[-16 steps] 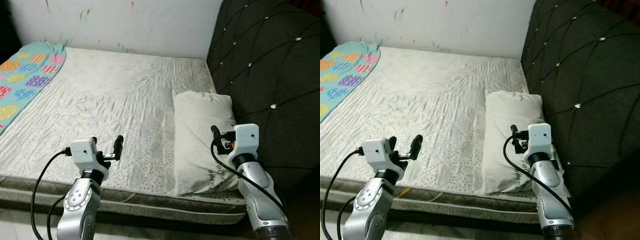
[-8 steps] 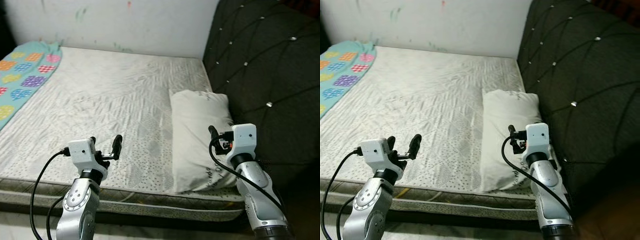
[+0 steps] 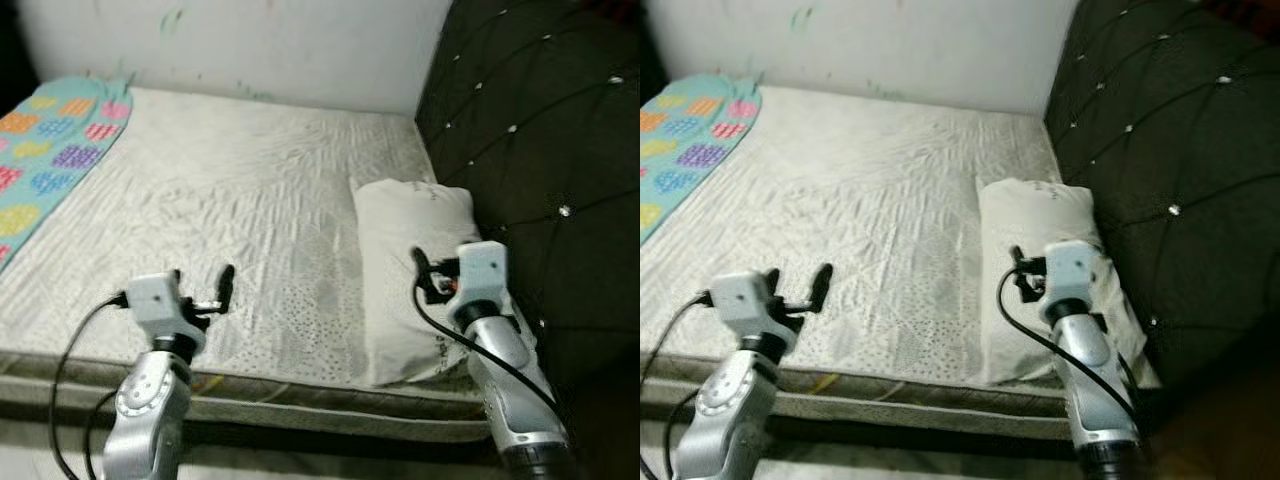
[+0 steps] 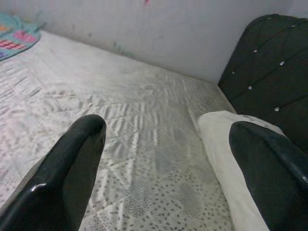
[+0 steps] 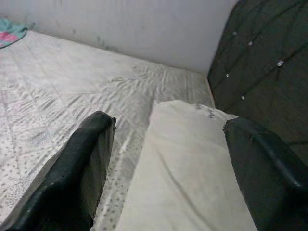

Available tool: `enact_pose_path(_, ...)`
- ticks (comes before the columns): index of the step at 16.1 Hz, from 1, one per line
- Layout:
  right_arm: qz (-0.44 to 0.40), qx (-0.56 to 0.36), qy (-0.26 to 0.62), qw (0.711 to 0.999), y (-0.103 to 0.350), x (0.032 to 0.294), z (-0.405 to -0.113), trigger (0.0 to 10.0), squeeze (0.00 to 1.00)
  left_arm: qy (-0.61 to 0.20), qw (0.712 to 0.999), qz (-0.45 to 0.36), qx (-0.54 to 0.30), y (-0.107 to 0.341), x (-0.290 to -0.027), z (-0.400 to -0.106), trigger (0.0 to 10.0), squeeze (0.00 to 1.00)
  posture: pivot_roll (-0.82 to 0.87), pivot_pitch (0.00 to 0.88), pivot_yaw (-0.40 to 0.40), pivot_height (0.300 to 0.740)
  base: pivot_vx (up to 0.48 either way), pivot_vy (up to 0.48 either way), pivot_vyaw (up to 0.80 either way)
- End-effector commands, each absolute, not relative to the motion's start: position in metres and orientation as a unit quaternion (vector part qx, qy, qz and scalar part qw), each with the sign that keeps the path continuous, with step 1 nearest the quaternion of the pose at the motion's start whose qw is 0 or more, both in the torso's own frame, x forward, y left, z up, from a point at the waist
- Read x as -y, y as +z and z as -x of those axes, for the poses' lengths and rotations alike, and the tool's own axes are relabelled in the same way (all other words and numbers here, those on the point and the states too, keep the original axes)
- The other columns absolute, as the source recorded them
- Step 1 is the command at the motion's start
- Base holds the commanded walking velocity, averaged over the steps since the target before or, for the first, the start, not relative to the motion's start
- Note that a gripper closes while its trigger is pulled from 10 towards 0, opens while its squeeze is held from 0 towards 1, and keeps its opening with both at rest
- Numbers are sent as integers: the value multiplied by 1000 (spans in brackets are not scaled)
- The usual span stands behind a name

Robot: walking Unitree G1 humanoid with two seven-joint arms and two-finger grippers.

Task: Clean up the room

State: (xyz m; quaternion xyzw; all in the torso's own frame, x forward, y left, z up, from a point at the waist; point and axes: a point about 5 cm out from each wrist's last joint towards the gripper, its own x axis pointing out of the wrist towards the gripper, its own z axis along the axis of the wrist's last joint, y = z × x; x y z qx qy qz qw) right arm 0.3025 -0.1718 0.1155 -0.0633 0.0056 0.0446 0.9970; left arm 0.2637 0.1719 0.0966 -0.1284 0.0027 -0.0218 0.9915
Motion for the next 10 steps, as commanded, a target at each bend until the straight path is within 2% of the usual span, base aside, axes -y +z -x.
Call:
enact_pose_path(1, 64, -12, 31, 997, 115, 182, -301, 10000, 0, -37, 990, 137, -7, 96, -162, -265, 10000, 0, -123, 0, -64, 740, 0, 480, 0)
enact_pose_path(7, 64, -11, 38, 997, 116, 182, -303, 10000, 0, -38, 990, 138, -3, 95, -160, -265, 10000, 0, -125, 0, -71, 740, 0, 454, 0)
enact_pose_path(10, 64, -9, 45, 997, 117, 181, -304, 10000, 0, -41, 990, 135, 8, 98, -160, -265, 10000, 0, -124, 0, -73, 740, 0, 0, 0)
